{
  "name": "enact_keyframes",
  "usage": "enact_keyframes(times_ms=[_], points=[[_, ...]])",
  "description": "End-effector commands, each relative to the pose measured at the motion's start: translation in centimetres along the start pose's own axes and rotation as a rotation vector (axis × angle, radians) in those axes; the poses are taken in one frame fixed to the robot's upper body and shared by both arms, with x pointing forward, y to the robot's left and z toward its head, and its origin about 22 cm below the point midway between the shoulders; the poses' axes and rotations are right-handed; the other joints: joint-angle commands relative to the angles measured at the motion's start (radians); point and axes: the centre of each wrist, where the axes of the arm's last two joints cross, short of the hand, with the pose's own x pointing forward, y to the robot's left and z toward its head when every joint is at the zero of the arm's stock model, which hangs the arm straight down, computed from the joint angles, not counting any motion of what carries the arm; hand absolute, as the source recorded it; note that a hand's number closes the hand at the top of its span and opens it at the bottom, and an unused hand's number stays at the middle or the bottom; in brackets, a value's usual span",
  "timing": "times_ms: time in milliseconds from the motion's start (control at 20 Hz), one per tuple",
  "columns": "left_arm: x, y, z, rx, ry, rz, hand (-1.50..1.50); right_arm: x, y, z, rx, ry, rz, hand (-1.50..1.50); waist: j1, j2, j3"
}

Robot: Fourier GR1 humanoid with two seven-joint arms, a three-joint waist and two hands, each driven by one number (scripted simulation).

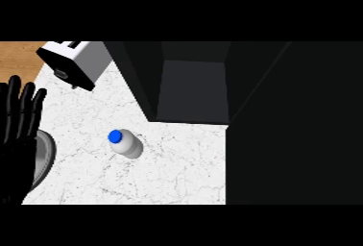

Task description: Pick up the bottled water, place it into the cabinet and close the cabinet

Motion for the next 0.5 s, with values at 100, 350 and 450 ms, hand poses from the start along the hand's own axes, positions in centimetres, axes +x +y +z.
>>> enact_keyframes(times_ms=[100,350,450], points=[[0.0,1.9,0.9,-0.085,-0.013,0.049,-1.50,1.1,-0.2,0.1,-0.008,0.001,-0.004,-1.50,-0.036,-0.033,0.019],[-0.6,0.7,2.0,-0.185,0.131,0.312,-1.50,1.7,2.1,2.7,0.179,0.077,-0.145,-1.50,-0.031,-0.036,0.018],[0.0,1.0,1.7,-0.192,0.155,0.324,-1.50,3.5,2.0,2.7,0.195,0.059,-0.148,-1.50,-0.038,-0.035,0.019]])
